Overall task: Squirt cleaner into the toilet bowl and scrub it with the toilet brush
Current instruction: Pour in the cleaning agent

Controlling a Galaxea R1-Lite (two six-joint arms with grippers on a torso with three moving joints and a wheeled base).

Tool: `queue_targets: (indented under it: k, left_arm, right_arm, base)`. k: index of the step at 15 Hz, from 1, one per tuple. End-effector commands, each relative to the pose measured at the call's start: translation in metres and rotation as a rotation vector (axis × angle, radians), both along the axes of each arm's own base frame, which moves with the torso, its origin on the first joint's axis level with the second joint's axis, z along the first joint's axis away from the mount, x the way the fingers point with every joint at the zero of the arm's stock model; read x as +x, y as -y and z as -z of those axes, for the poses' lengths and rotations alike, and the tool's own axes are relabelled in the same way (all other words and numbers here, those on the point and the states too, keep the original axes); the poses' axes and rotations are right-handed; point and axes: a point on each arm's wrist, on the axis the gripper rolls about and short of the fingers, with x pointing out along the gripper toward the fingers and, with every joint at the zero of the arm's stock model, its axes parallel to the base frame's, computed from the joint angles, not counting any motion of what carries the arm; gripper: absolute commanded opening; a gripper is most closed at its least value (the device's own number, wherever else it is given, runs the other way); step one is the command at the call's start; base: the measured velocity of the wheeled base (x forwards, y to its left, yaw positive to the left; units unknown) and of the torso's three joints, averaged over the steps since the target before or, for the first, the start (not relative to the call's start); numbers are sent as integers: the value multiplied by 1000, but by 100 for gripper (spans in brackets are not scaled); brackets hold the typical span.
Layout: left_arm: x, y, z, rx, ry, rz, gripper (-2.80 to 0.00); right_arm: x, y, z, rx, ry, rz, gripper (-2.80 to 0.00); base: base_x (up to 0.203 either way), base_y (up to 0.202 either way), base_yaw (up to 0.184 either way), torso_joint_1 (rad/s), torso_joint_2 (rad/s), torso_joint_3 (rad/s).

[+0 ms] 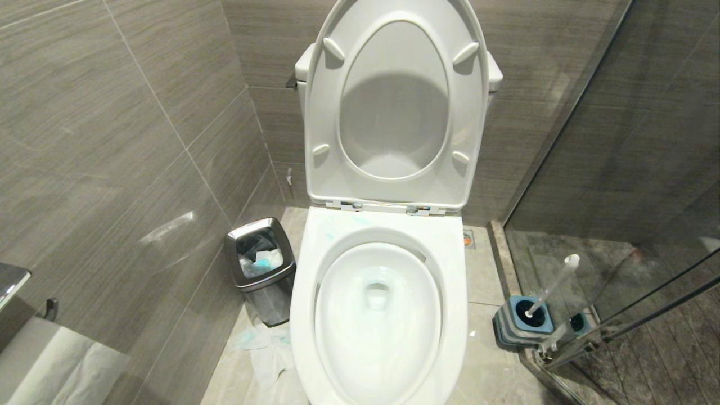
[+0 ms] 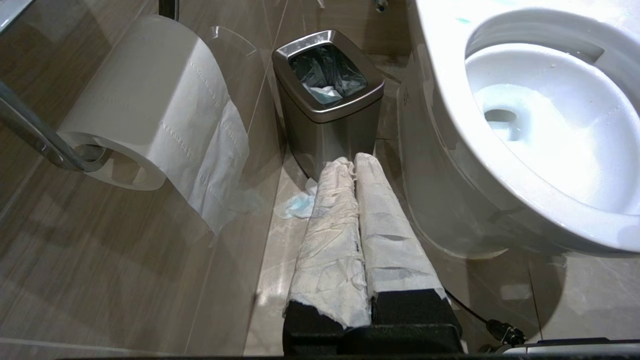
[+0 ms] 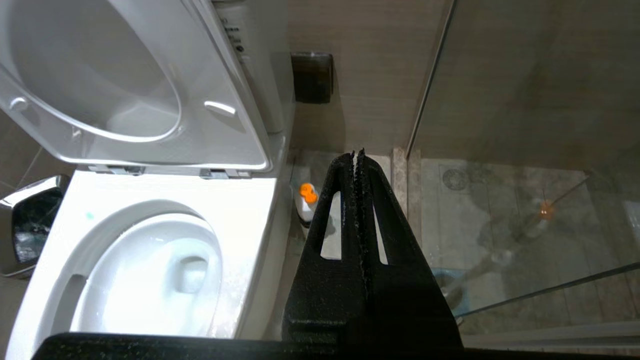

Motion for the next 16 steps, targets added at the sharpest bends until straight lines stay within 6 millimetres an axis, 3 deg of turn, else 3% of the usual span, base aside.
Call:
queue_targets:
  k: [1,16]
  left_arm:
    - [0,0,0,0,-2,-1,-280]
    - [0,0,0,11,-2,3,-280]
  right_arm:
    - [1,0,1,1,-6,0,-280]
    - [3,0,15,1,-49,1,-280]
  base:
    - [0,0,0,0,0,0]
    - [0,0,0,0,0,0]
